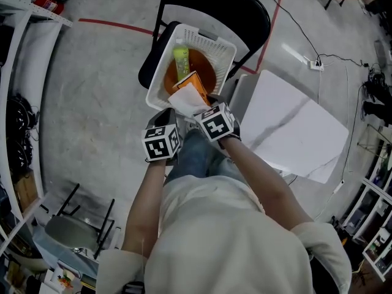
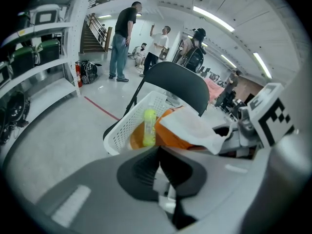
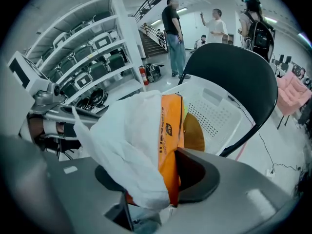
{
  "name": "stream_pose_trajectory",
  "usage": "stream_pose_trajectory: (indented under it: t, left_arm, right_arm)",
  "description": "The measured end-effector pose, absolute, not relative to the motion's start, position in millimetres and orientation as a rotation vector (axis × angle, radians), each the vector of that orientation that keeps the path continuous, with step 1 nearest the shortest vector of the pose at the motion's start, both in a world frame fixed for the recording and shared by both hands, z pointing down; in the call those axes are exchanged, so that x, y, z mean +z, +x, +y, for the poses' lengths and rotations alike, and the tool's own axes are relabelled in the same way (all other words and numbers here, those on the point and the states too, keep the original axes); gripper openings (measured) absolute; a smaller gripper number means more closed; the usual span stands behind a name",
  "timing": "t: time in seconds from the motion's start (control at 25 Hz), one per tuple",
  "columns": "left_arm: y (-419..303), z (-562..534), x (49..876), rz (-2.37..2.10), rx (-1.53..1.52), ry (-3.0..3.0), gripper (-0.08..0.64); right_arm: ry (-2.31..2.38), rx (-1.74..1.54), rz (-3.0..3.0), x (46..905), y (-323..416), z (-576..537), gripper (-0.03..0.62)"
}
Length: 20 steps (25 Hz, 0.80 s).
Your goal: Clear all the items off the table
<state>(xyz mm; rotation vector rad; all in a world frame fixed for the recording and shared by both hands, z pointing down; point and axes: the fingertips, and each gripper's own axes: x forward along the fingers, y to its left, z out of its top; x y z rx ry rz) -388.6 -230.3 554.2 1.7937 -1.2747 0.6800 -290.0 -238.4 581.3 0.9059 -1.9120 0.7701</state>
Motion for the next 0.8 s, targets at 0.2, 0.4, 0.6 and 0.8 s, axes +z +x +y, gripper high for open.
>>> stream_pose_trajectory:
  t: [0.2,0.4,0.6,0.8]
  left_arm:
    - [-393,-241,565,-1.28,0.68,1.782,0.009]
    - [-395,-249,571,-1.291,0.667,1.765,0.009]
    - [-397,-251,572,-1.296,0.661,1.761,0.009]
    - [-399,-247,572,-1.301,0.658,1.757,0.009]
  right_arm:
    - [0.887,0.773,-1.907,591,-298,-246,0.252]
    - [0.869,0.78,-1.905,598,-307,-251,0.252]
    - [0.862,0.78,-1.905,601,-309,-253,0.253]
    - [0.88,0.775,-1.929,601,-312,-255,0.305]
